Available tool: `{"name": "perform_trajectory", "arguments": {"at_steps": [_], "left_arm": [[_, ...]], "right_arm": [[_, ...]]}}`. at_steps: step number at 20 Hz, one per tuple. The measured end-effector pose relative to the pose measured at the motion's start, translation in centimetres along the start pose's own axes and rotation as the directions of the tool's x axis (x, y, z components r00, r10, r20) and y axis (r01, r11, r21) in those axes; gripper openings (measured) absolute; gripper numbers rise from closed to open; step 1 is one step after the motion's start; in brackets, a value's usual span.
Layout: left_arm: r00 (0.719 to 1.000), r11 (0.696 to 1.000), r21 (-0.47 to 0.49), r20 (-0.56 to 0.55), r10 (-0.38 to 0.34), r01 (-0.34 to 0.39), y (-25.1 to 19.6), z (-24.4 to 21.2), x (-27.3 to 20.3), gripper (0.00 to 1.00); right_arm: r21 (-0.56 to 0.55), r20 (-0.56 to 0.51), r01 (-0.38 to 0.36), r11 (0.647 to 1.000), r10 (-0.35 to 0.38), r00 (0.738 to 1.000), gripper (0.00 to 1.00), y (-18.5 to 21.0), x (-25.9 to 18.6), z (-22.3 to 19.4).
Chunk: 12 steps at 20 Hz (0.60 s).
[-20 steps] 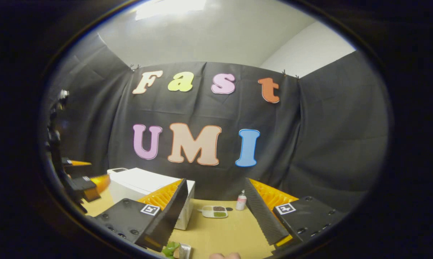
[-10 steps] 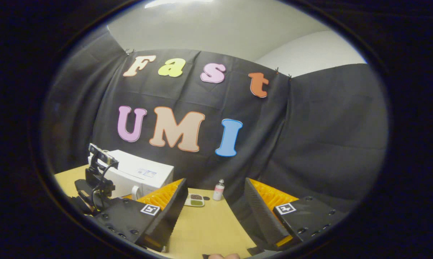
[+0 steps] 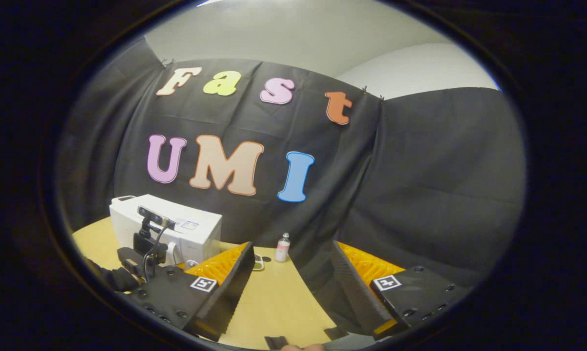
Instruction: Open the microwave oven with the left hand, put the food in, and close the microwave oven.
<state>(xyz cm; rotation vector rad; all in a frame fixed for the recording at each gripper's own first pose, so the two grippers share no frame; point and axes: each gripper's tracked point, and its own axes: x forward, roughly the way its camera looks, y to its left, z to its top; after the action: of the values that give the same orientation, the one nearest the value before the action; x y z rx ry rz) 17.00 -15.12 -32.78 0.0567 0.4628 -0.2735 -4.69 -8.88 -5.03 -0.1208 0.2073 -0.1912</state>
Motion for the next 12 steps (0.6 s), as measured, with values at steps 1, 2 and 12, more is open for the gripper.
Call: {"name": "perform_trajectory", "arguments": {"at_steps": [1, 2, 12], "left_arm": [[1.000, 1.000, 0.009, 0.001, 0.003, -0.004, 0.0, -0.1, 0.1, 0.89], [1.000, 1.000, 0.019, -0.006, 0.018, -0.018, 0.3, -0.1, 0.3, 0.72], [0.998, 0.998, 0.033, -0.014, -0.058, 0.059, -0.1, -0.5, 0.3, 0.03]], "right_arm": [[0.001, -0.003, -0.003, 1.000, 0.003, 1.000, 0.97, 0.2, 0.0, -0.1], [0.002, -0.007, -0.006, 1.000, 0.006, 1.000, 0.97, 0.4, 0.0, -0.1], [0.052, -0.008, -0.060, 0.997, 0.060, 0.998, 0.98, 2.6, 0.3, -0.6]]}}
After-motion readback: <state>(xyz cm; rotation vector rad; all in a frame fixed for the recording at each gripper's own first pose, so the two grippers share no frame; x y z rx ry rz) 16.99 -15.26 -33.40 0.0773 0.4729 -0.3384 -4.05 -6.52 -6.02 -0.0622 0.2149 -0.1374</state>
